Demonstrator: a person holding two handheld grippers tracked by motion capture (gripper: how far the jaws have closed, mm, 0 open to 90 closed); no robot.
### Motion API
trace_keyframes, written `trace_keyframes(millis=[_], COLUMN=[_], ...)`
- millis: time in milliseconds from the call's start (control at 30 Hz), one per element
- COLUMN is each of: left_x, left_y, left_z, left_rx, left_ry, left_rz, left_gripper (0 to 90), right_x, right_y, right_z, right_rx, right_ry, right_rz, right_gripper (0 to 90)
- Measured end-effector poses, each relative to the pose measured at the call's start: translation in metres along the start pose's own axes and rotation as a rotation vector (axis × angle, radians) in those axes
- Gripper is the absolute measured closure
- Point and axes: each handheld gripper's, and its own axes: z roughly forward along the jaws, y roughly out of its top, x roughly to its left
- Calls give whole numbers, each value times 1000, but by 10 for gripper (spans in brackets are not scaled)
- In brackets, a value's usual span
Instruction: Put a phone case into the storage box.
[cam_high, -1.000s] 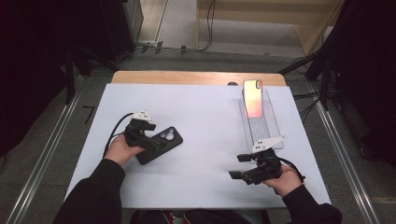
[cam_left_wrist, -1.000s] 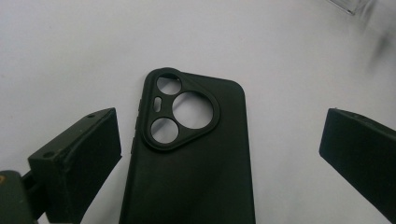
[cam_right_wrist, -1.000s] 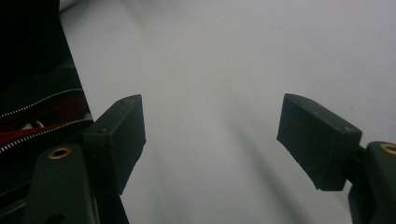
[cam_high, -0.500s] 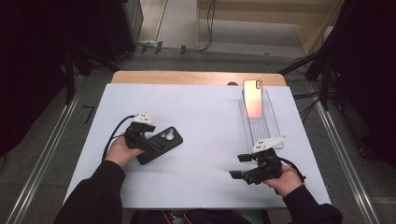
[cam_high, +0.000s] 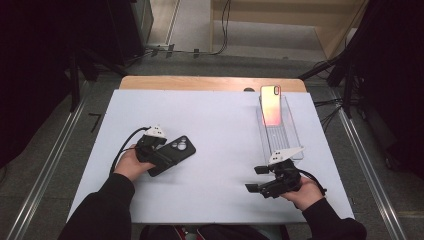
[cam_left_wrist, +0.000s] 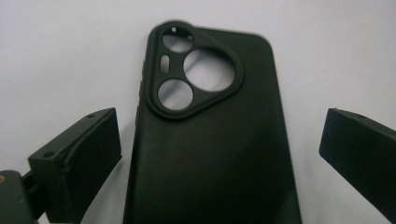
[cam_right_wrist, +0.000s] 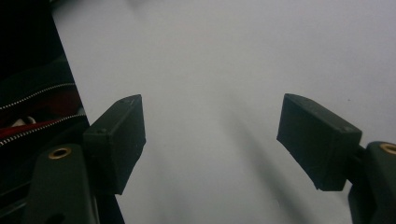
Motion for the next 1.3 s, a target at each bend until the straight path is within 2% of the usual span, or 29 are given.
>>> trace_keyframes(millis=[167, 300, 433, 567, 867, 1000, 1100, 1300], left_x=[-1, -4, -6, -11, -12, -13, -13, -14], left_y=[-1, -5, -7, -7, -7, -8, -10, -10], left_z=[1, 3, 5, 8, 7, 5, 3, 3], left_rx=[-10, -23, -36, -19, -22, -34, -55, -50], left_ry=[13, 40, 56, 100, 112, 126, 123, 127], left_rz=[16, 53, 55, 93, 87, 77, 78, 73], left_gripper=[0, 0, 0, 0, 5, 53, 125, 134], right_x=[0, 0, 1, 0, -2, -3, -4, -5], right_y=[0, 0, -1, -1, -2, -2, -2, -2], right_z=[0, -1, 0, 0, -2, -2, -3, -4], right_rx=[-4, -1, 0, -1, -7, -13, -19, -24], right_ry=[0, -5, -5, -4, -14, -20, -24, -23], right_rz=[2, 3, 2, 4, 2, 6, 4, 0], right_gripper=[216, 216, 216, 216, 216, 216, 215, 215])
